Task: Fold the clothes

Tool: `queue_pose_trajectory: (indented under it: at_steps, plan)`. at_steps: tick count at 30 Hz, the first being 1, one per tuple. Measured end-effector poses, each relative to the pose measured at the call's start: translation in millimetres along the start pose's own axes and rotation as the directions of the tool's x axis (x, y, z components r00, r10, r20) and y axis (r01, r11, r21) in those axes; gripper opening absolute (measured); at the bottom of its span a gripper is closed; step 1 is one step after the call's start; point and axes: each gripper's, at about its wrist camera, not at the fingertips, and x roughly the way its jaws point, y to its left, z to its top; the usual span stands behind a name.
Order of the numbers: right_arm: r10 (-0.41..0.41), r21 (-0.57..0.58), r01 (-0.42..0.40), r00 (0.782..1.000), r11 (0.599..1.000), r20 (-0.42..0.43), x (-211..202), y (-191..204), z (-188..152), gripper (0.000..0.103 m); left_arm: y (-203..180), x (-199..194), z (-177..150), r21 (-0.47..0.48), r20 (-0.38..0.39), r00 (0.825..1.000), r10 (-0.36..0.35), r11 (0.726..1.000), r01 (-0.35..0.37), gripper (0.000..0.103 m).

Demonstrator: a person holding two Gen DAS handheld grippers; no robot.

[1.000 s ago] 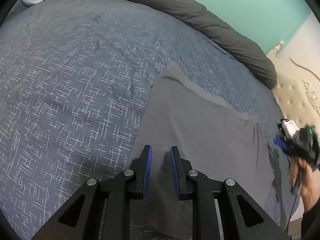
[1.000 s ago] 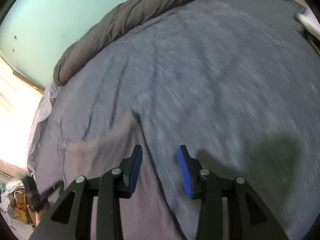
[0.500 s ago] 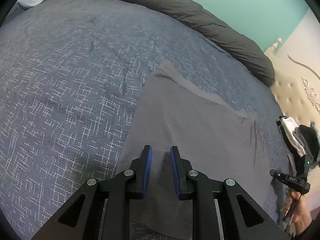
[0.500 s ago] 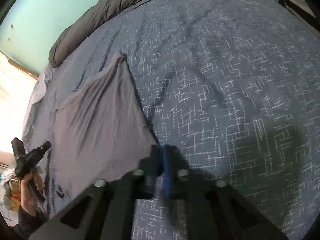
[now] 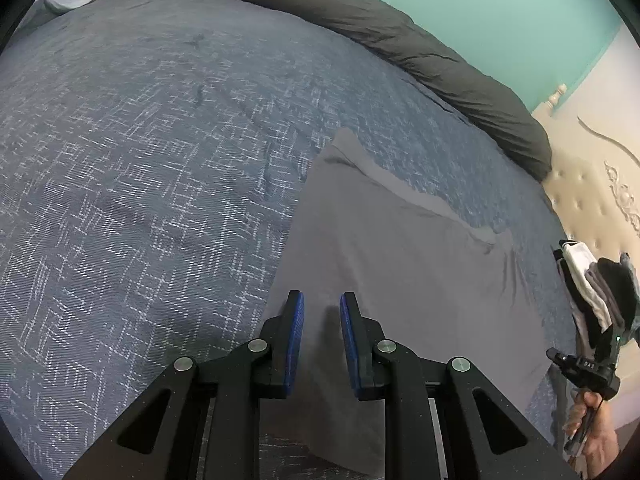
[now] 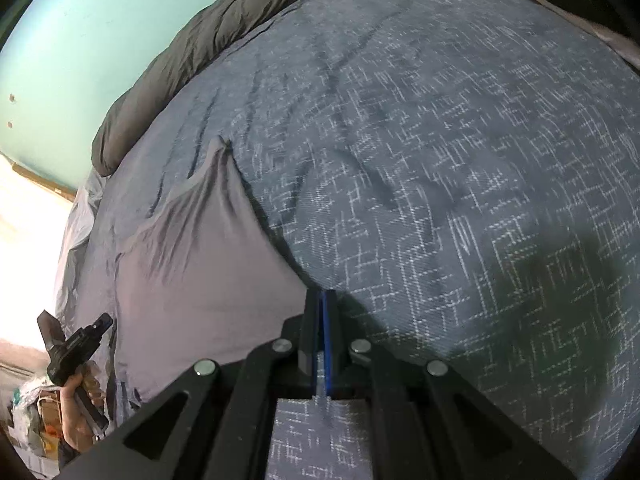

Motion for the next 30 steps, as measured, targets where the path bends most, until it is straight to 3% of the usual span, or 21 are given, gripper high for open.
queue_pose_trajectory:
  at_steps: [9,18,23,26,28,30]
  plan:
    - [-0.02,0.045,0.018,0.999,0.999,0.027,-2.8,-12.5,-10.7,0.001,18.8,-15.0,-2.2,-0.031,0.01,1.0,0.019,0.999,-0.019,0.02]
    - [-0.014,0.036,0.012,0.999,0.999,0.048,10.3,8.3,-21.8,0.003,42.4,-23.1,-18.9,-0.03,-0.04,0.999,0.019,0.999,-0.021,0.02]
    - [-0.06,0.062,0.055,0.995,0.997,0.077,-1.1,10.3,-25.9,0.005,44.0,-23.4,-23.6,-0.022,-0.059,0.998,0.006,1.0,-0.008,0.02]
    - [-0.107,0.107,0.092,0.985,0.99,0.136,-18.7,11.0,-28.4,0.015,43.9,-22.7,-25.6,-0.028,-0.066,0.998,-0.005,1.0,0.003,0.02]
    - [-0.121,0.12,0.101,0.976,0.988,0.179,-30.8,13.4,-28.7,0.034,43.3,-19.7,-27.6,-0.034,-0.075,0.997,-0.014,0.999,0.012,0.02]
    - [-0.095,0.098,0.076,0.973,0.992,0.211,-36.1,22.6,-31.6,0.035,43.5,-15.6,-29.4,-0.045,-0.087,0.996,-0.022,0.999,0.018,0.02]
